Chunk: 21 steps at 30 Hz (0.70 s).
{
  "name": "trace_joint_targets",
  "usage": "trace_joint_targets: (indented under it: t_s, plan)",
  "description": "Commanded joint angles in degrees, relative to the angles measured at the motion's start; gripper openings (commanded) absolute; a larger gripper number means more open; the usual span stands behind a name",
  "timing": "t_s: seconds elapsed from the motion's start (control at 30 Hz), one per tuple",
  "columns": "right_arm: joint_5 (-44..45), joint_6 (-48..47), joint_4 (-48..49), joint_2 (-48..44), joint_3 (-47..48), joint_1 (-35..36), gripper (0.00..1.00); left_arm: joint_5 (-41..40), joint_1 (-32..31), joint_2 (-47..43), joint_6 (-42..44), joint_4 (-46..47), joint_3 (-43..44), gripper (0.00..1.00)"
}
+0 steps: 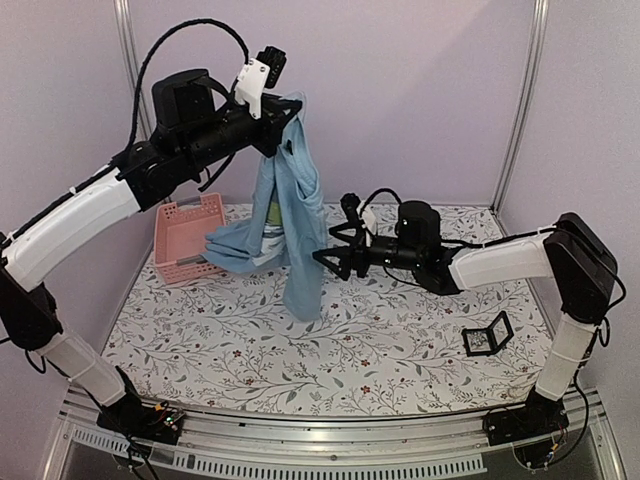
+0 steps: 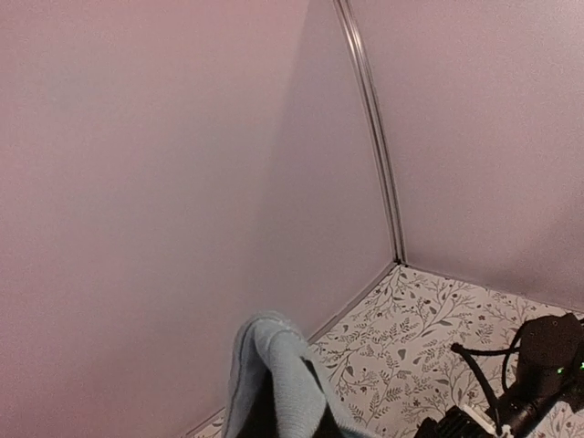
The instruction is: Pin the brooch onto the clothing
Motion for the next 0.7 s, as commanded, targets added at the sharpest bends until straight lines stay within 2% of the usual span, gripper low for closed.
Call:
trace_joint_targets:
  t_s: [0.0, 0.03, 0.1, 0.27, 0.33, 0.43, 0.5, 0.67]
  plan:
    - [-4.5, 3.3, 4.2, 2.3, 5.0, 0.5, 0.51, -1.3, -0.9, -3.0, 0.5, 3.6, -1.1, 0.0]
    - [-5.7, 3.5, 3.9, 2.4, 5.6, 0.6, 0.33, -1.3, -0.9, -3.3, 0.4, 3.6, -1.4, 0.0]
    - [-4.3, 3.5, 2.7, 2.2, 5.7, 1.0, 0.02, -1.7, -0.9, -4.2, -0.4, 3.6, -1.4, 0.0]
    - [-5.4, 0.2, -3.2, -3.2, 5.3, 1.8, 0.0, -2.2, -1.1, -9.1, -2.9, 3.4, -2.5, 0.0]
    - [-2.8, -3.6, -11.5, -7.1, 8.4, 4.4, 0.0, -2.0, -1.7, -12.0, -1.8, 1.5, -2.2, 0.0]
    - [2.6, -15.3, -26.2, -10.8, 15.2, 10.2, 0.0, -4.5, -5.0, -16.6, 1.2, -1.3, -1.5, 0.0]
    - [1.6, -19.8, -32.5, -12.6, 19.1, 13.1, 0.0, -5.6, -7.2, -20.0, 2.4, -1.4, -1.9, 0.0]
    - [-6.3, -20.9, -33.9, -17.7, 20.5, 15.9, 0.0, -11.8, -9.9, -22.7, 6.3, -1.5, -3.2, 0.0]
